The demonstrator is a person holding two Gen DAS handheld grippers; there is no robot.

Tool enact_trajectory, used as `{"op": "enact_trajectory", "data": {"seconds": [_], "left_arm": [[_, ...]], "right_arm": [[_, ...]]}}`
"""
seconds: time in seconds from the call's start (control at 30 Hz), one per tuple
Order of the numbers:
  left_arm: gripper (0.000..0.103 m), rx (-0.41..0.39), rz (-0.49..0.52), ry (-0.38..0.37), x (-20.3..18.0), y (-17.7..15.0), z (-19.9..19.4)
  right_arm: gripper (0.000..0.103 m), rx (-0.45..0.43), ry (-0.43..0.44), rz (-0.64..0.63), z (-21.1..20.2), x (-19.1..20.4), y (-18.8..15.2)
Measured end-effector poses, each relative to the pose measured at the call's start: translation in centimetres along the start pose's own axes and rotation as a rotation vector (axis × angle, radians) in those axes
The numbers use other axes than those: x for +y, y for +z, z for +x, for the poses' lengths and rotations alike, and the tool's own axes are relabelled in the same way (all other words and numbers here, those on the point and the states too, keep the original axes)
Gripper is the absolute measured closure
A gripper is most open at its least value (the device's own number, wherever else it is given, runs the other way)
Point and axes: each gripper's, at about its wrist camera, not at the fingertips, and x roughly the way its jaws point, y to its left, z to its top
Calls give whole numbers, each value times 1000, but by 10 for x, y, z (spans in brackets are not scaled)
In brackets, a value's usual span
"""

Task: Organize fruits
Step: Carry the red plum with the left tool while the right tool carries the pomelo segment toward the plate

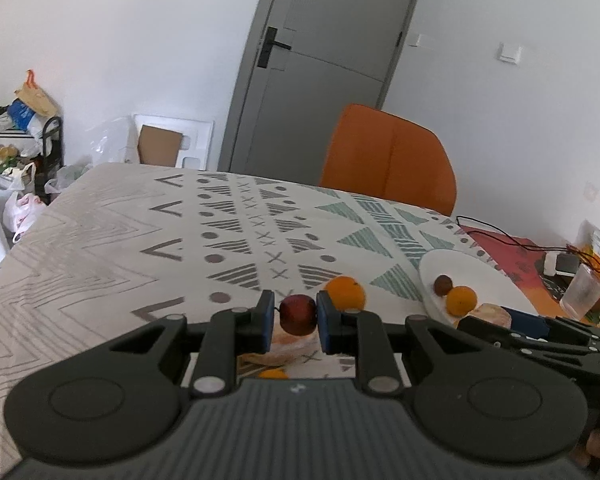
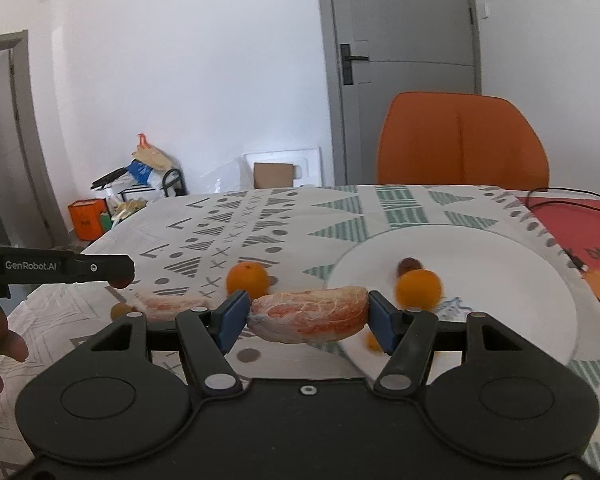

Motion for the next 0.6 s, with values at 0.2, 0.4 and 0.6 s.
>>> {"op": "enact_trajectory", "data": {"seconds": [0.2, 0.4, 0.6], "left_arm": [[82, 7, 30, -22, -20, 2, 7], [82, 16, 58, -41, -42, 2, 17], [82, 25, 84, -52, -58, 3, 28]], "right_arm": [[42, -13, -24, 28, -9, -19, -3], [42, -21, -43, 57, -14, -39, -5], [42, -26, -57, 80, -15, -56, -7]]}}
